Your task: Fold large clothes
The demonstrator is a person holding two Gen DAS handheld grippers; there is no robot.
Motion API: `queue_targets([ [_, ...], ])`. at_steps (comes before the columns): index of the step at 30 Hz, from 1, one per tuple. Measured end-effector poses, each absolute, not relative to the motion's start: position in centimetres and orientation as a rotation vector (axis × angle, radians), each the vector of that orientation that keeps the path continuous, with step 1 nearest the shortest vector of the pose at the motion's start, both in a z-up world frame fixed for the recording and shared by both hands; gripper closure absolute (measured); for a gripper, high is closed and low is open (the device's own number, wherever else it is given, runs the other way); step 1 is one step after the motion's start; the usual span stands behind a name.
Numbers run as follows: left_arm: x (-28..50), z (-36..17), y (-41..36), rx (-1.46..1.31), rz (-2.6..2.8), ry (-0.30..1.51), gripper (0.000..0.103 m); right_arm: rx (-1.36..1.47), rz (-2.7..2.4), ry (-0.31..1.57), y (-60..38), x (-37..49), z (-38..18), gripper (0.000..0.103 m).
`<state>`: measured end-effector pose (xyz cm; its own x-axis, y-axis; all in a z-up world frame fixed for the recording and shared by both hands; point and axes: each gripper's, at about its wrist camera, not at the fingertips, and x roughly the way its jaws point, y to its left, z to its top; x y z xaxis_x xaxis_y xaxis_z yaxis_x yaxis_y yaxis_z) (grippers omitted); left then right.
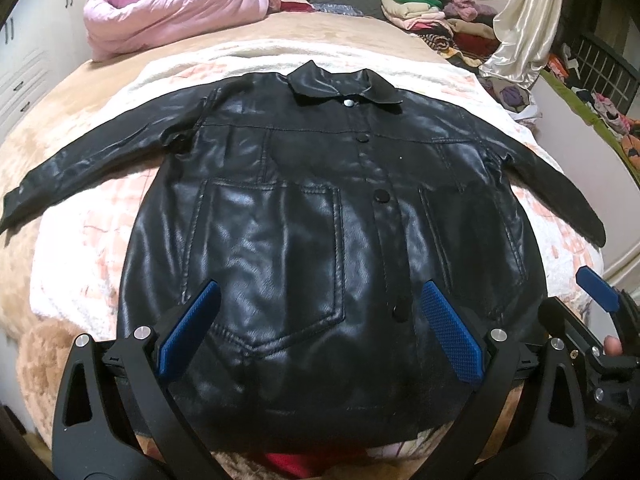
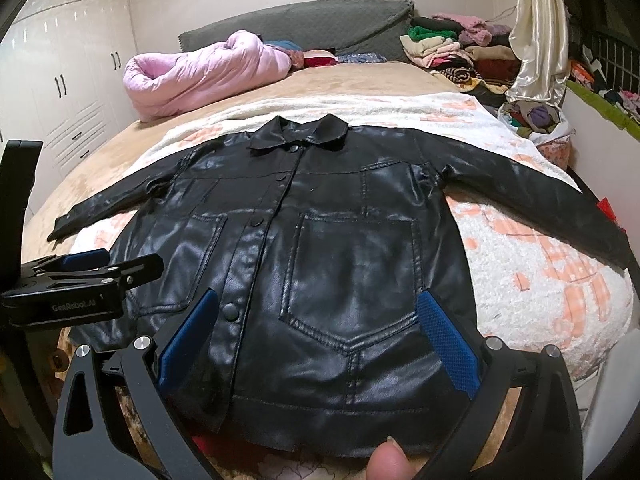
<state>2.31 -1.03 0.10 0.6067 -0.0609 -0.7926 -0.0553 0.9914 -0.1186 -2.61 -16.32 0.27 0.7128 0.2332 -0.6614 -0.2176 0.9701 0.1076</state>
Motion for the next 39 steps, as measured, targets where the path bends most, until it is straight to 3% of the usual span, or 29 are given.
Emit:
queue_targets([
  [39,16.3,3.1,-3.4,-0.174,-0.023,0.924,0.009,0.187,0.051,0.694,-24.4,10.2,3.6,0.004],
])
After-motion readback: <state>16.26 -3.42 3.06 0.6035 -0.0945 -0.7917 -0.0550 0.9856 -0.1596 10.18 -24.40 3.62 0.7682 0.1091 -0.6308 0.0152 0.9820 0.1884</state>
